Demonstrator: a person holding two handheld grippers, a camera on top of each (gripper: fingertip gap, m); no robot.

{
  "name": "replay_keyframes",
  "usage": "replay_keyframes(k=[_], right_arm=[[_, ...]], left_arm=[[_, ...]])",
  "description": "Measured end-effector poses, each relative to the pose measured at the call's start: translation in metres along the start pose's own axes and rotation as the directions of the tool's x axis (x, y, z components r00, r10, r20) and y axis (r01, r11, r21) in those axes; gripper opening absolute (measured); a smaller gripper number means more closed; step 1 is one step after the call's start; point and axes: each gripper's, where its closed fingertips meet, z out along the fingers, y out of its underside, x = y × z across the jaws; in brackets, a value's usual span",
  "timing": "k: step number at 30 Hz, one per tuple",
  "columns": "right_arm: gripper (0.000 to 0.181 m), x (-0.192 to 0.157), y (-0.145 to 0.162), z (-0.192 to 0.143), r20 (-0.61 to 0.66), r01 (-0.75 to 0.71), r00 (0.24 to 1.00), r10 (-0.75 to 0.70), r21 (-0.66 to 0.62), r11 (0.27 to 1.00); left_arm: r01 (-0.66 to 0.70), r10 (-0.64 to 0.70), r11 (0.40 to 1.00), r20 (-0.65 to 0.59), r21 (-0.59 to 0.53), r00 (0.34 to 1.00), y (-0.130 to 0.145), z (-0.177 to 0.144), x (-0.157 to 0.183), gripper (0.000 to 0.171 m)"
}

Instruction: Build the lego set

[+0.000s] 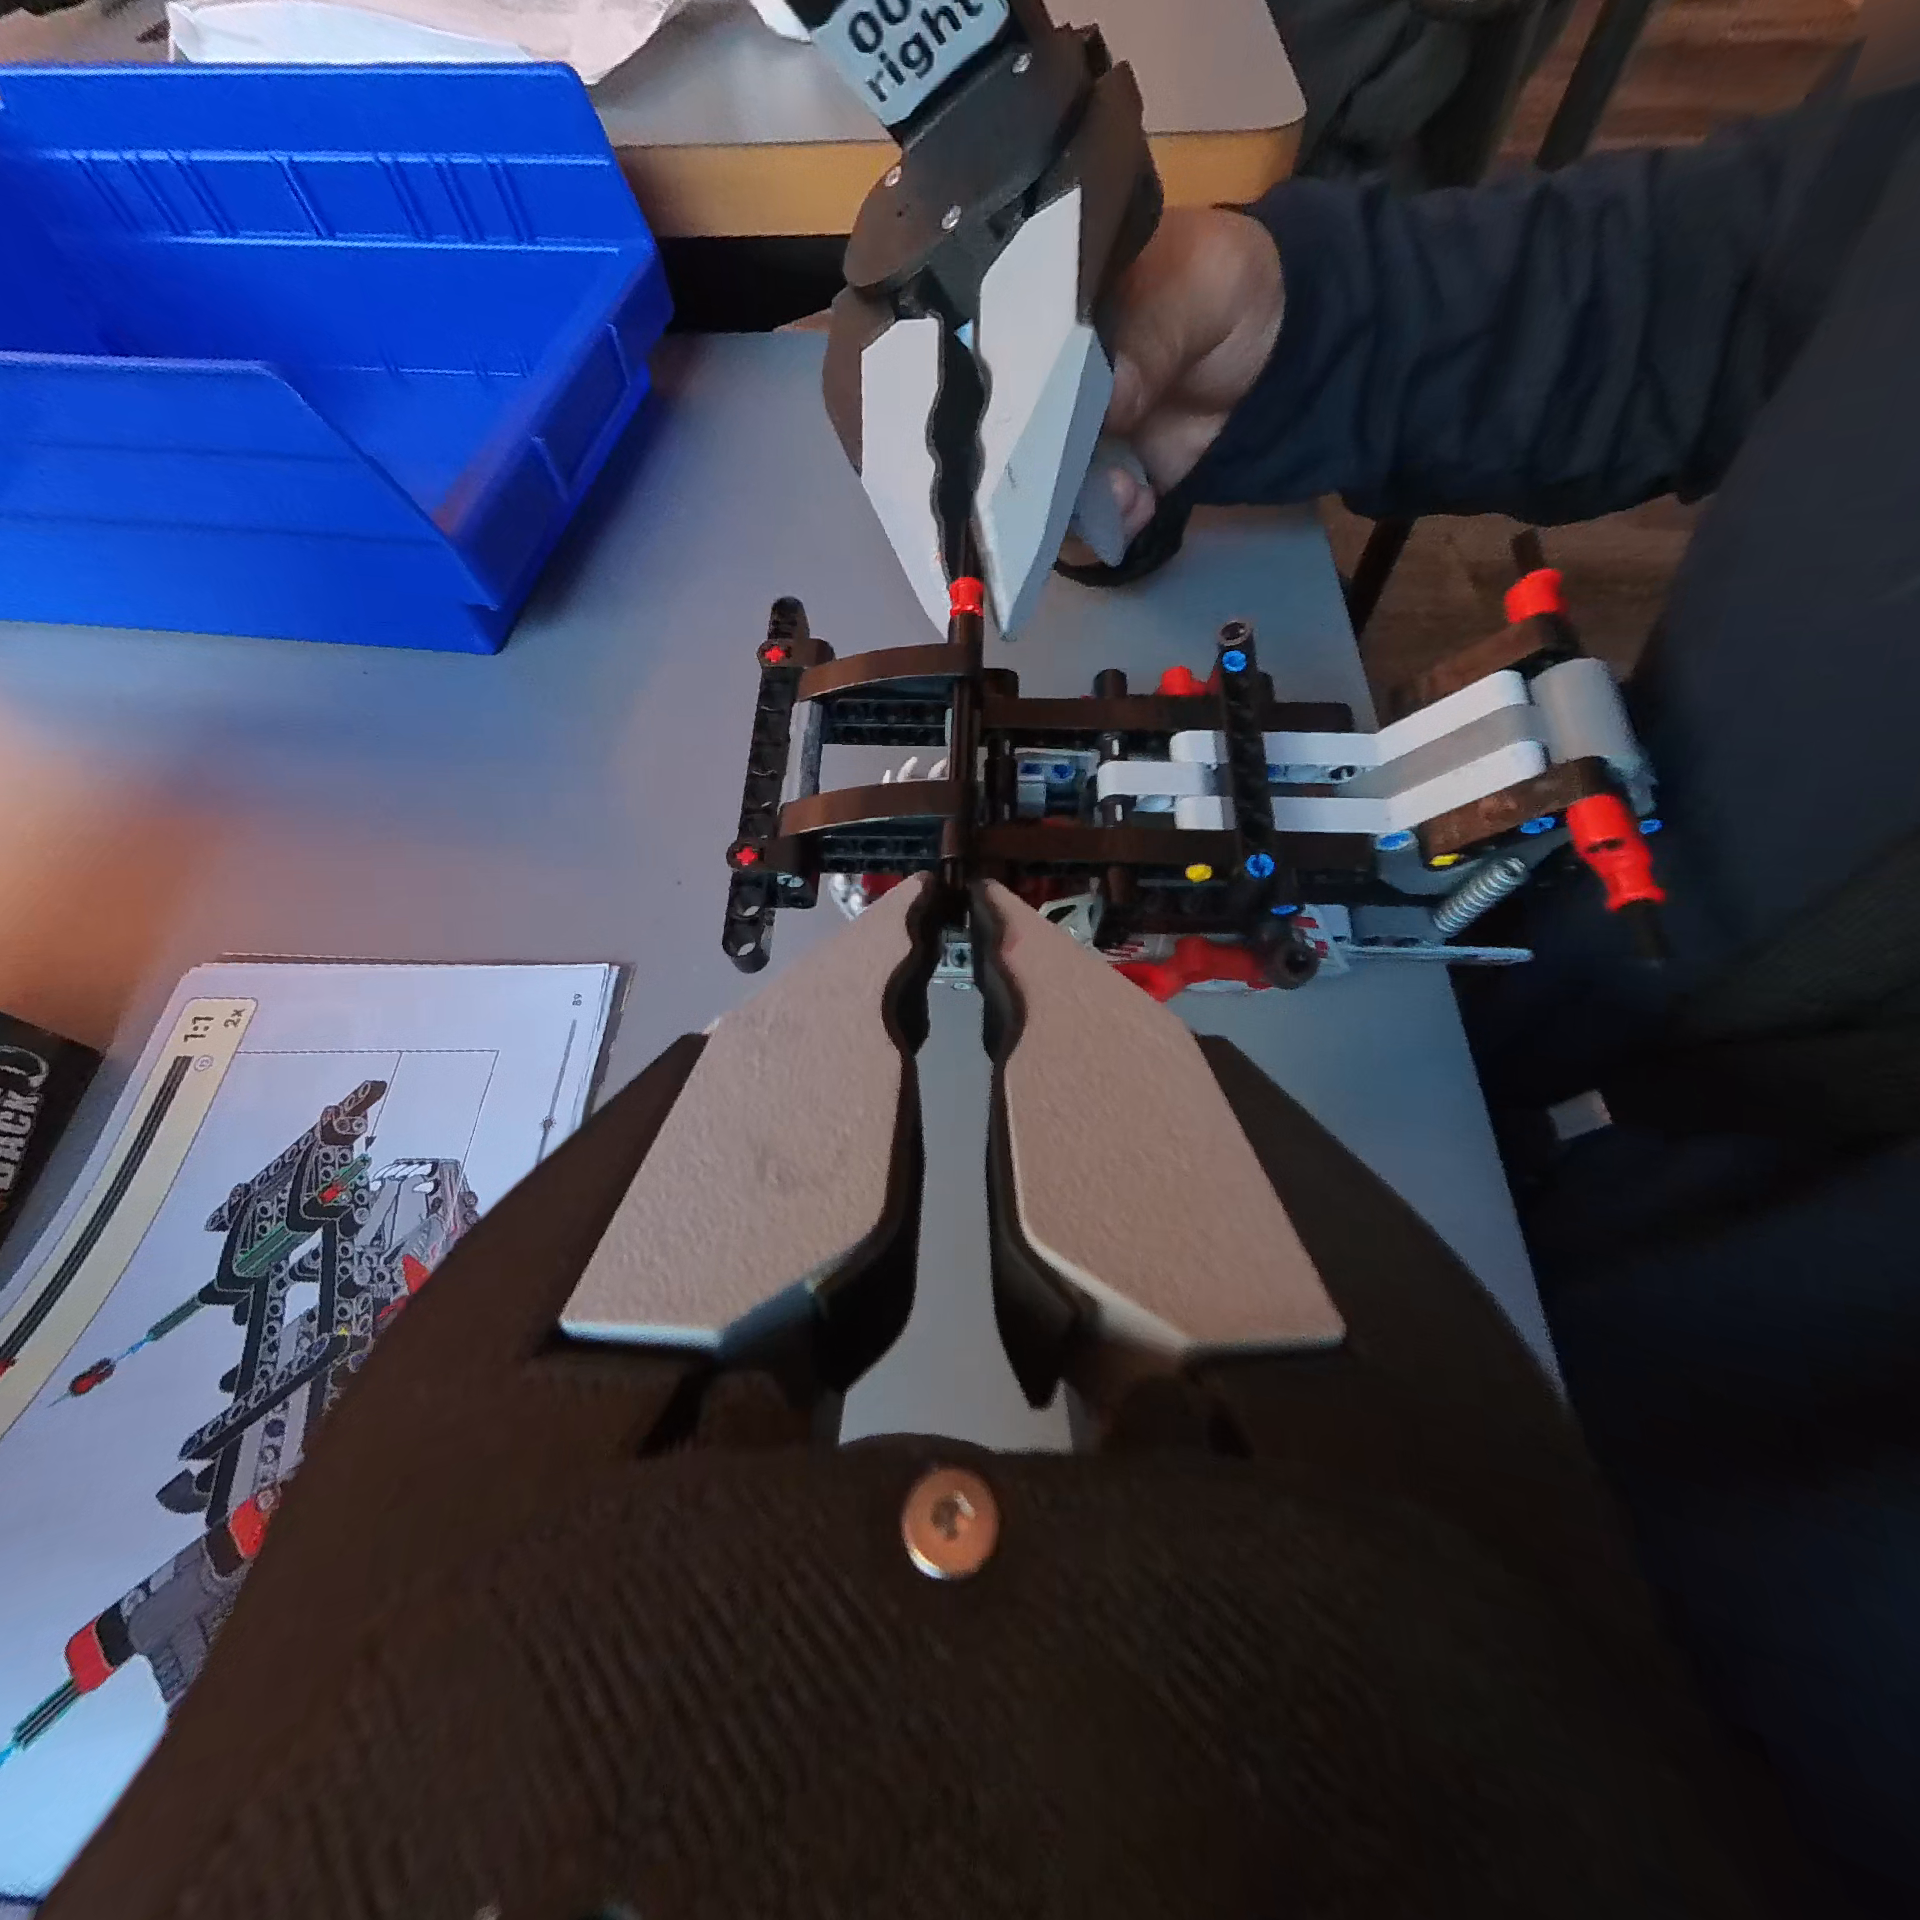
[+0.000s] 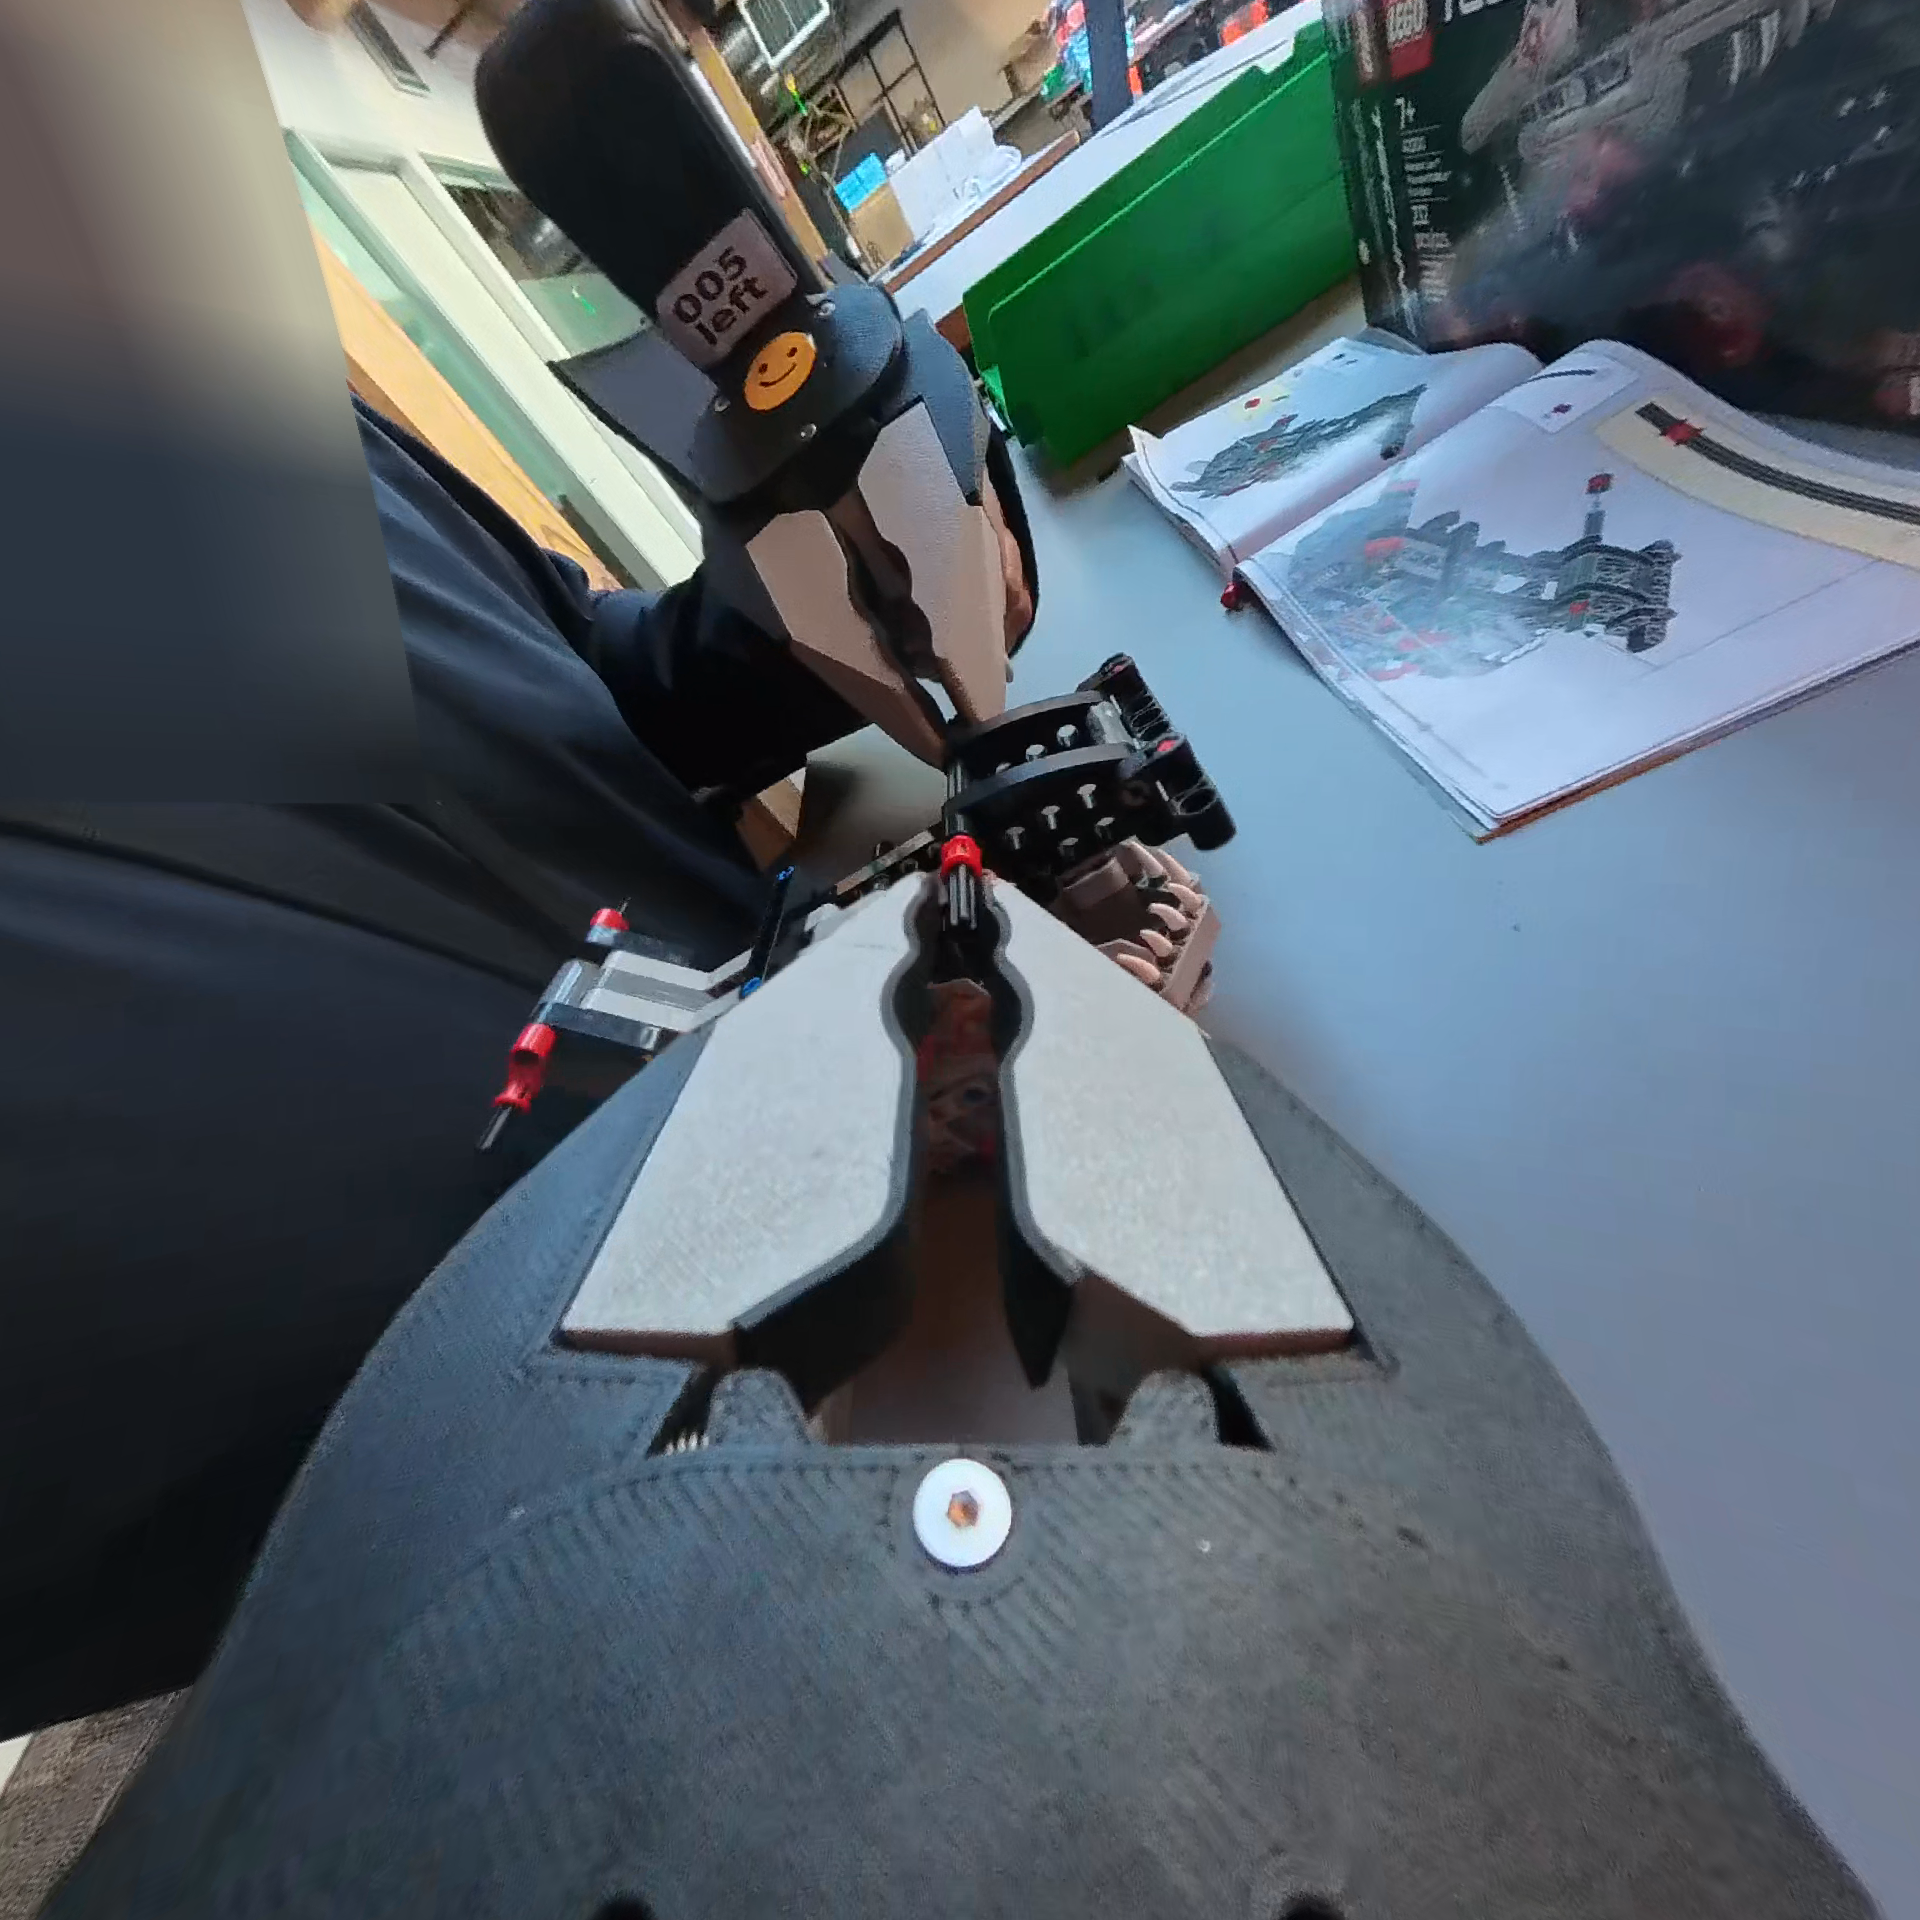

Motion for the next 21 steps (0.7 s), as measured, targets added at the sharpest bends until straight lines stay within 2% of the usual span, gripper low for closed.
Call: replay_keyframes(k=[2, 5, 8, 10, 11, 13, 15, 17, 18, 21], right_arm=[[0.006, -0.002, -0.001, 0.001, 0.011, 0.001, 1.000, -0.001, 0.013, 1.000], [0.018, 0.004, -0.003, -0.004, -0.039, 0.007, 0.999, -0.006, 0.012, 1.000], [0.028, 0.000, -0.016, -0.009, -0.111, 0.147, 0.983, -0.146, -0.003, 0.989], [0.039, -0.006, -0.020, -0.001, -0.141, 0.257, 0.952, -0.270, -0.104, 0.961], [0.038, -0.009, -0.020, 0.005, -0.135, 0.303, 0.935, -0.329, -0.180, 0.936], [0.026, -0.012, -0.018, 0.020, -0.087, 0.418, 0.879, -0.469, -0.332, 0.845], [0.027, -0.005, -0.014, 0.033, -0.043, 0.539, 0.777, -0.628, -0.468, 0.700], [0.023, 0.010, -0.005, 0.041, -0.007, 0.575, 0.689, -0.724, -0.603, 0.553], [0.016, 0.011, 0.001, 0.045, 0.028, 0.579, 0.684, -0.729, -0.630, 0.518], [0.010, 0.008, 0.002, 0.049, 0.067, 0.595, 0.675, -0.735, -0.638, 0.488]], left_arm=[[0.015, -0.015, 1.000, -0.013, 0.011, 1.000, 0.000, -0.002, 0.002, 0.001], [0.021, -0.021, 1.000, -0.013, -0.004, 1.000, 0.004, -0.006, 0.002, 0.001], [0.029, -0.029, 1.000, -0.010, -0.002, 1.000, 0.006, -0.010, 0.001, 0.001], [0.025, -0.025, 1.000, -0.012, -0.004, 1.000, 0.006, -0.010, 0.001, 0.001], [0.026, -0.026, 1.000, -0.012, -0.005, 1.000, 0.006, -0.010, 0.000, 0.001], [0.028, -0.028, 1.000, -0.018, 0.001, 0.999, 0.005, -0.009, 0.001, 0.001], [0.033, -0.033, 0.999, -0.026, 0.006, 0.999, 0.004, -0.009, 0.001, 0.001], [0.029, -0.029, 1.000, -0.024, 0.003, 0.999, 0.004, -0.009, 0.001, 0.001], [0.027, -0.027, 1.000, -0.011, -0.003, 1.000, 0.005, -0.010, 0.000, 0.001], [0.024, -0.024, 1.000, -0.001, -0.001, 1.000, 0.009, -0.013, -0.002, 0.001]])
